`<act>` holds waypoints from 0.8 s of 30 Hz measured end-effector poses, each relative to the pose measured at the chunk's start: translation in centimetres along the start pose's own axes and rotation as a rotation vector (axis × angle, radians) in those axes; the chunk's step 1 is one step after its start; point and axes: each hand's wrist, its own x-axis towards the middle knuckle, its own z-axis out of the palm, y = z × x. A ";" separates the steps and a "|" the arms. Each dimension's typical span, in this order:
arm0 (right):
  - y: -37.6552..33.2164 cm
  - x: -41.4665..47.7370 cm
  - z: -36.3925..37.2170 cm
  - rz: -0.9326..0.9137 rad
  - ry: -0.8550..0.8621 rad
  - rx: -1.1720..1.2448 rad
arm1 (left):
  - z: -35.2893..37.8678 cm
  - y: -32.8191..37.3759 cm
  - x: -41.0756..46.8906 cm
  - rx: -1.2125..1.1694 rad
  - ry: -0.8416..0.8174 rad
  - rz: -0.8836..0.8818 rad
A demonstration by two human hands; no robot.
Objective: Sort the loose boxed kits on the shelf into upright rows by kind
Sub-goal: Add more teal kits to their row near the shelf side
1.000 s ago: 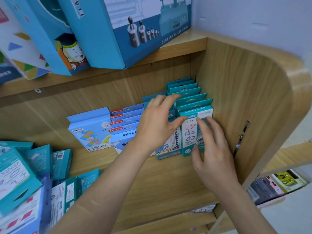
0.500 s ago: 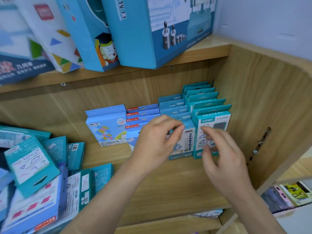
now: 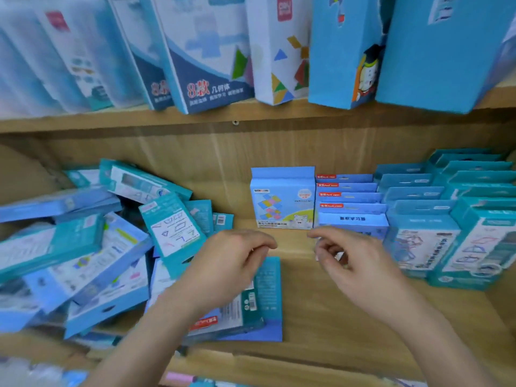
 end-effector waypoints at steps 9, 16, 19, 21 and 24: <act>-6.4 7.0 9.3 0.090 -0.195 0.322 | -6.9 -11.0 -3.5 0.184 0.154 -0.096; -10.1 12.0 15.9 0.121 -0.247 0.209 | -11.0 -18.9 -1.2 0.398 0.122 -0.182; -11.5 12.9 17.6 0.062 -0.341 -0.034 | -11.5 -21.2 1.0 0.619 -0.017 -0.185; -12.2 13.0 18.8 0.054 -0.408 -0.220 | -11.4 -22.1 2.5 0.763 -0.080 -0.137; -13.2 12.9 19.8 0.114 -0.446 -0.376 | -11.3 -22.9 4.2 0.874 -0.117 -0.142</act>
